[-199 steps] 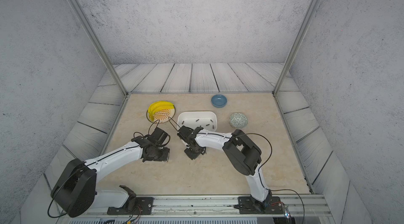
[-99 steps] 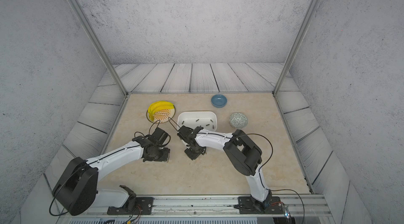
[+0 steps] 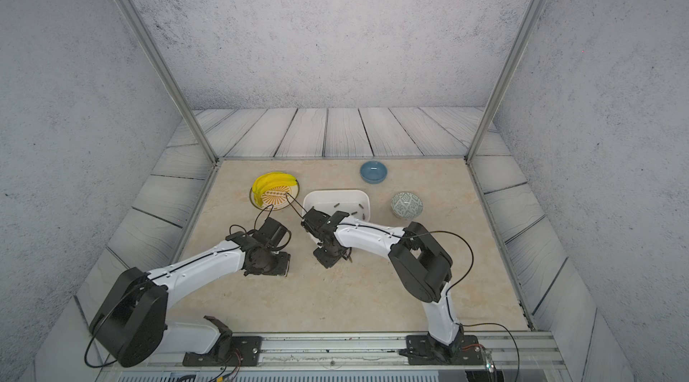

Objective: Put the bit on the desktop into the storage box
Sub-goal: Pick up the screwdriver bit from the center of the board.

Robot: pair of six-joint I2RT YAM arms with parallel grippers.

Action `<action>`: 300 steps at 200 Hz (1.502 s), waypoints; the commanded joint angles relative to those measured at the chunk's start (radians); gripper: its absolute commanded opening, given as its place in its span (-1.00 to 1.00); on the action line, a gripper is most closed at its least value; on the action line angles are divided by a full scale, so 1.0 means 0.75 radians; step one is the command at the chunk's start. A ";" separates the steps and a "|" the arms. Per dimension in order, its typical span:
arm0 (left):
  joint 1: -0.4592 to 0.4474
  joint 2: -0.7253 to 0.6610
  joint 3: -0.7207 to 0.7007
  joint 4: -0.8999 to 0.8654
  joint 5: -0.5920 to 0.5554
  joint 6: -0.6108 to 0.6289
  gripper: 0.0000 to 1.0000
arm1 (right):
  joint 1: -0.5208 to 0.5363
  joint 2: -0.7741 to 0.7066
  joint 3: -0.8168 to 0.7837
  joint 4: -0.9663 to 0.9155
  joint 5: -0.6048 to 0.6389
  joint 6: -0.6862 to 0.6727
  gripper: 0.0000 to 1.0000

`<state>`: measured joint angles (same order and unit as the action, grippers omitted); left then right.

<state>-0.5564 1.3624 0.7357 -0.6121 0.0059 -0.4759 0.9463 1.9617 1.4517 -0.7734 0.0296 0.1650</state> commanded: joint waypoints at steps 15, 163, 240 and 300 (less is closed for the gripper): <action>0.014 0.012 0.005 -0.008 0.004 0.009 0.26 | 0.006 0.045 -0.007 -0.004 -0.017 0.017 -0.54; 0.014 0.016 0.003 -0.008 0.001 0.009 0.26 | 0.025 0.139 -0.029 0.033 0.028 0.044 -0.47; 0.014 0.013 0.001 -0.006 0.001 0.011 0.26 | 0.029 0.198 -0.033 -0.020 0.031 0.046 -0.76; 0.014 0.014 0.001 -0.006 0.005 0.013 0.26 | 0.028 0.178 -0.026 -0.002 0.020 0.056 -1.00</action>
<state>-0.5564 1.3628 0.7357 -0.6090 0.0082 -0.4751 0.9657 2.0476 1.4521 -0.7433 0.0387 0.1921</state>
